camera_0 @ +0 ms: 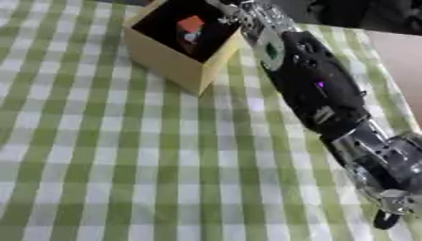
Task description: Pick up objects on the table and place them in the box.
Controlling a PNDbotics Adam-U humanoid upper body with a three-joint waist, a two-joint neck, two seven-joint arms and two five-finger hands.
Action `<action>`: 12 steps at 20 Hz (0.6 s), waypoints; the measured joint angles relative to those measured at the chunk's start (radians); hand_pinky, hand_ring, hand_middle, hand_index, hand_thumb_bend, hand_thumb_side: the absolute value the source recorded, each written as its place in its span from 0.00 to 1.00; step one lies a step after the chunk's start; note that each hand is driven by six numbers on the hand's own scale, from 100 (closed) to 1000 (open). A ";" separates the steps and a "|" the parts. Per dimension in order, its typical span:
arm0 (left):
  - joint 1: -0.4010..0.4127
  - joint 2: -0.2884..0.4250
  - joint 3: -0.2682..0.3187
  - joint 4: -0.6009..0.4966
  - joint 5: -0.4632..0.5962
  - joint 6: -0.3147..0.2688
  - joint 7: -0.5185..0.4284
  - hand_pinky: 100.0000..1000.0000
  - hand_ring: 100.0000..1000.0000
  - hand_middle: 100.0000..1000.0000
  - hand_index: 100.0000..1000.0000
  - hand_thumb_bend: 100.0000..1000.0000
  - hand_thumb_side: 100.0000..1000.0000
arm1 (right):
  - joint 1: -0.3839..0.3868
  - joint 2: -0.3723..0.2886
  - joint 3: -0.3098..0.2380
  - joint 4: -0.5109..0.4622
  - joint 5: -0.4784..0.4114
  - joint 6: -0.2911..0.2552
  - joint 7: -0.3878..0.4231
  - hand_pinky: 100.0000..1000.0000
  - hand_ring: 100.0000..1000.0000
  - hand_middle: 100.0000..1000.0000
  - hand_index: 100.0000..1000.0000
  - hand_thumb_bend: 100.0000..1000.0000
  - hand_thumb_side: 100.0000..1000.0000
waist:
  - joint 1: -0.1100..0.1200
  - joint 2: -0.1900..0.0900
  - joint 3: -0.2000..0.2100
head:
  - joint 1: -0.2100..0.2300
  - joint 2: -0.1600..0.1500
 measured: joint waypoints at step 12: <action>0.011 0.000 0.001 0.000 0.000 0.006 -0.005 0.70 0.54 0.57 0.67 0.36 0.70 | 0.000 -0.035 0.005 -0.101 -0.121 0.019 0.000 0.84 0.78 0.64 0.83 0.07 0.55 | 0.020 -0.041 -0.036 | 0.020 0.016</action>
